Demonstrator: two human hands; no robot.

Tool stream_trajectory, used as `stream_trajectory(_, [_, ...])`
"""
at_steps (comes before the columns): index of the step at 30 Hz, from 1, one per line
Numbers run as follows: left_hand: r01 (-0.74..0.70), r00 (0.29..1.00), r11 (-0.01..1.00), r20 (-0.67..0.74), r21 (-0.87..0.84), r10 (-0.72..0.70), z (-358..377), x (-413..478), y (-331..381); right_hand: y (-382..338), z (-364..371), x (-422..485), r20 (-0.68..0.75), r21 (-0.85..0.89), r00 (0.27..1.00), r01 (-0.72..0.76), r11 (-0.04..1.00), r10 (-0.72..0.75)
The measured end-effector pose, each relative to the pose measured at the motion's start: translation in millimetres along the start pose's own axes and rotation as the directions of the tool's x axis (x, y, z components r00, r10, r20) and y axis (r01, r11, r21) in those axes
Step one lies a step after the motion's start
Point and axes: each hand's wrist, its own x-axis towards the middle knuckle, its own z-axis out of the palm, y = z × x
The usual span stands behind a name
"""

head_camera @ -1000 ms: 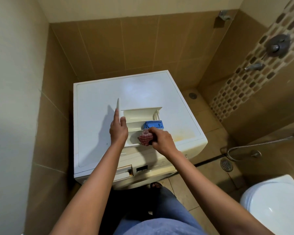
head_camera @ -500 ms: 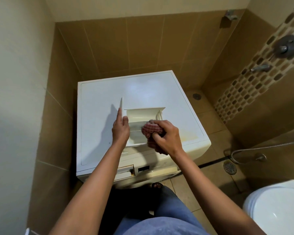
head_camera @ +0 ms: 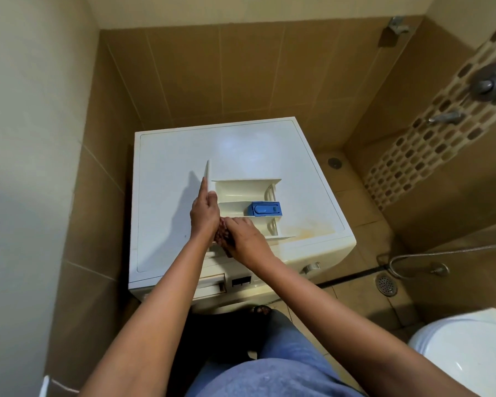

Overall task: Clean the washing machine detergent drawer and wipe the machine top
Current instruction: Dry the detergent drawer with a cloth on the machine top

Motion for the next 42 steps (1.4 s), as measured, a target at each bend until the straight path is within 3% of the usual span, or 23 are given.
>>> stream_trajectory(4, [-0.018, 1.000, 1.000, 0.006, 0.009, 0.018, -1, -2, 0, 24, -9, -10, -0.026, -0.058, 1.000, -0.013, 0.998, 0.011])
stream_trajectory(11, [-0.014, 1.000, 1.000, 0.021, 0.002, 0.014, -3, -2, 0, 77, -44, -35, -0.067, -0.149, 0.978, -0.203, 0.968, 0.195])
stream_trajectory(13, [-0.018, 1.000, 1.000, 0.023, 0.017, 0.018, -4, -3, 1, 90, -53, -42, -0.061, -0.106, 0.971, -0.235, 0.966, 0.229])
stream_trajectory(16, [-0.012, 1.000, 1.000, 0.025, 0.025, 0.011, -4, -3, 1, 99, -62, -47, 0.004, 0.083, 0.977, -0.211, 0.974, 0.211])
stream_trajectory(22, [0.020, 0.998, 1.000, 0.067, -0.006, -0.020, -11, -9, 10, 99, -66, -41, 0.071, -0.040, 0.991, -0.113, 0.993, 0.116])
stream_trajectory(24, [0.128, 0.986, 0.982, 0.127, -0.141, -0.110, -20, -5, 11, 97, -70, -39, 0.051, -0.026, 0.997, -0.059, 0.998, 0.060])
stream_trajectory(26, [0.334, 0.934, 0.873, 0.252, -0.356, -0.255, -34, -2, 15, 94, -80, -37, -0.005, 0.022, 1.000, -0.011, 1.000, 0.011])
stream_trajectory(28, [0.423, 0.893, 0.779, 0.358, -0.463, -0.272, -52, -1, 23, 87, -95, -32, -0.044, 0.154, 0.999, -0.003, 0.988, 0.010])
stream_trajectory(32, [0.363, 0.897, 0.786, 0.416, -0.500, -0.149, -82, 12, 37, 75, -124, -14, -0.116, 0.410, 0.991, -0.012, 0.912, 0.066])
stream_trajectory(35, [0.260, 0.884, 0.843, 0.467, -0.471, -0.012, -92, 6, 50, 72, -139, 2, -0.239, 0.363, 0.966, -0.006, 0.932, 0.100])
stream_trajectory(38, [0.111, 0.895, 0.886, 0.433, -0.449, 0.108, -90, 5, 51, 67, -145, 14, -0.303, 0.452, 0.939, -0.008, 0.892, 0.162])
stream_trajectory(42, [0.077, 0.943, 0.912, 0.327, -0.403, 0.065, -87, 12, 53, 63, -150, 28, -0.341, 0.529, 0.906, -0.036, 0.848, 0.251])
